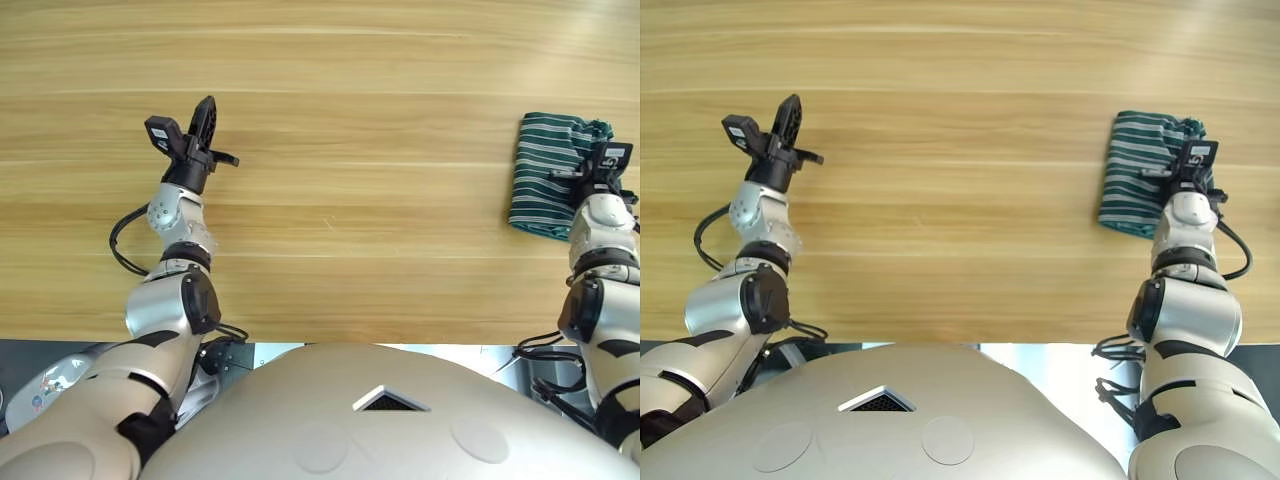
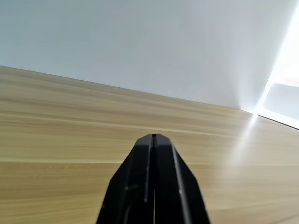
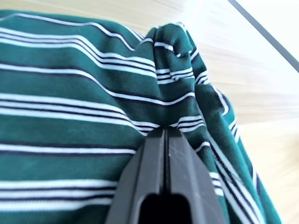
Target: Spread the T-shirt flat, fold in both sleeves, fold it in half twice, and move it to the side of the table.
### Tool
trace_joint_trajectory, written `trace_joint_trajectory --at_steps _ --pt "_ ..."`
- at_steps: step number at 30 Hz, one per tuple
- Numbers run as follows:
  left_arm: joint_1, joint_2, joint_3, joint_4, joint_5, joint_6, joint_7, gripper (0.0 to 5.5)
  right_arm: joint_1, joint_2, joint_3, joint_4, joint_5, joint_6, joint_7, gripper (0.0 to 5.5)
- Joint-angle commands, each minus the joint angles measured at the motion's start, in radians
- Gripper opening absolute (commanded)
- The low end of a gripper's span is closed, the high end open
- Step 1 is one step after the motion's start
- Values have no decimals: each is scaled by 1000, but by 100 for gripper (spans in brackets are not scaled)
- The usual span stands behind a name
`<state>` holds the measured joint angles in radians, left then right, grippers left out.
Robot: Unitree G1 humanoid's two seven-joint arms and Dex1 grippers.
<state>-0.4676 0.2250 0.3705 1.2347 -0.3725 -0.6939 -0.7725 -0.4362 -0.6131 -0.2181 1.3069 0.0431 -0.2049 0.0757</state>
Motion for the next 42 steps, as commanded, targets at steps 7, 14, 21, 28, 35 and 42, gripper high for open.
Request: trace_joint_trajectory --at_steps 7,14,21,28,35,42 --pt "22 9 19 27 39 47 108 0 -16 -48 6 16 -50 -108 134 4" --pt "25 -10 21 32 58 53 158 0 -64 -187 -5 -155 -54 -249 225 4" --pt "0 -1 17 51 93 86 274 0 39 -59 222 -712 -330 -335 55 4" --pt "-34 16 20 69 126 144 378 0 -9 236 253 -682 188 -307 568 4" --pt "-88 -12 60 61 89 202 451 0 -301 561 -79 -251 598 32 510 4" --pt "-149 -220 207 1 -146 342 339 0 -376 732 -82 -216 511 -58 461 4"
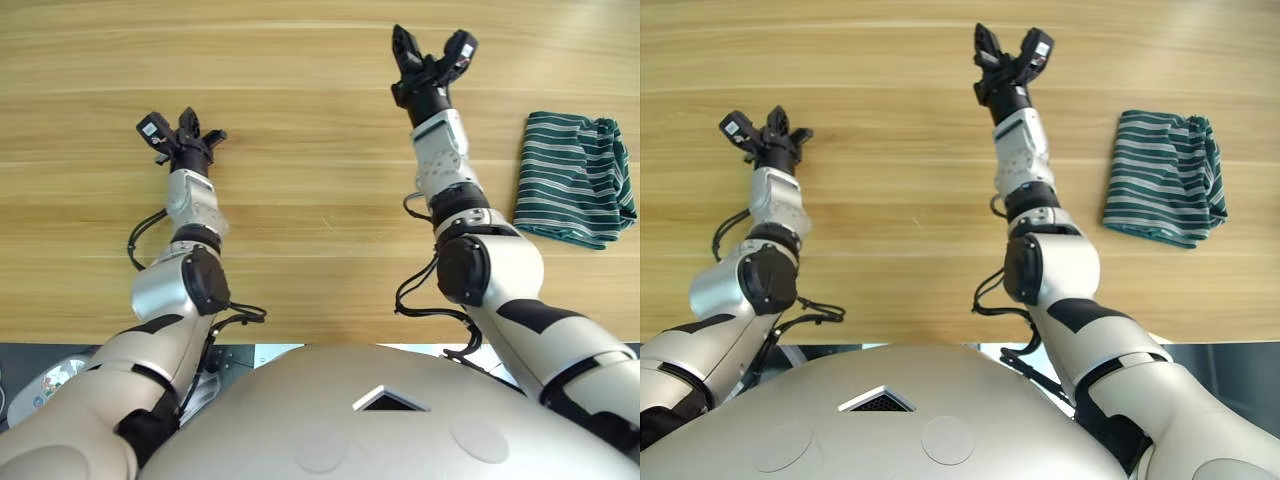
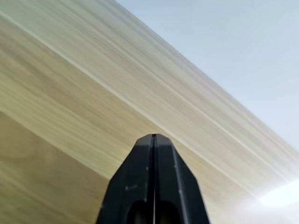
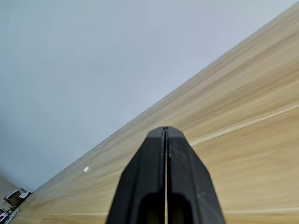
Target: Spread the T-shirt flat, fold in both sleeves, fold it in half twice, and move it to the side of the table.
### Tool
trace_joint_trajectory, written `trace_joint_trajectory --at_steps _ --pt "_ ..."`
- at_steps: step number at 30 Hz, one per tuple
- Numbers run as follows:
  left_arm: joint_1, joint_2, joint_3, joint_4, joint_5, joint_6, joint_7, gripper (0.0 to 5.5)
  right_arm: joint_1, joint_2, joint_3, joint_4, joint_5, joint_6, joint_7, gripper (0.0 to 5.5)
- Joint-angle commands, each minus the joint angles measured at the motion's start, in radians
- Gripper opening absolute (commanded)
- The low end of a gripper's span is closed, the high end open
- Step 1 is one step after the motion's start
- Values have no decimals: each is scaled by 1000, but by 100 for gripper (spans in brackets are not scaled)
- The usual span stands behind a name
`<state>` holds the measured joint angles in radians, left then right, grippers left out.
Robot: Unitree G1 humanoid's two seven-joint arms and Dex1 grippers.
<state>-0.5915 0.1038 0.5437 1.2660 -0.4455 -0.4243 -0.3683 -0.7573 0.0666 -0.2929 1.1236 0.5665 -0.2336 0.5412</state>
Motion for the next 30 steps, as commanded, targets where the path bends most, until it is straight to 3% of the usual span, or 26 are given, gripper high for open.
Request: trace_joint_trajectory --at_steps 1,14,30 --pt "-31 -131 36 -36 -85 89 -70 0 -63 71 -8 -53 -12 -35 2 4" --pt "-124 -318 35 -26 -137 279 -57 0 3 254 130 -204 -64 -63 39 4" --pt "-86 -423 -133 -9 -58 323 -111 0 157 330 384 -342 -65 0 138 4"
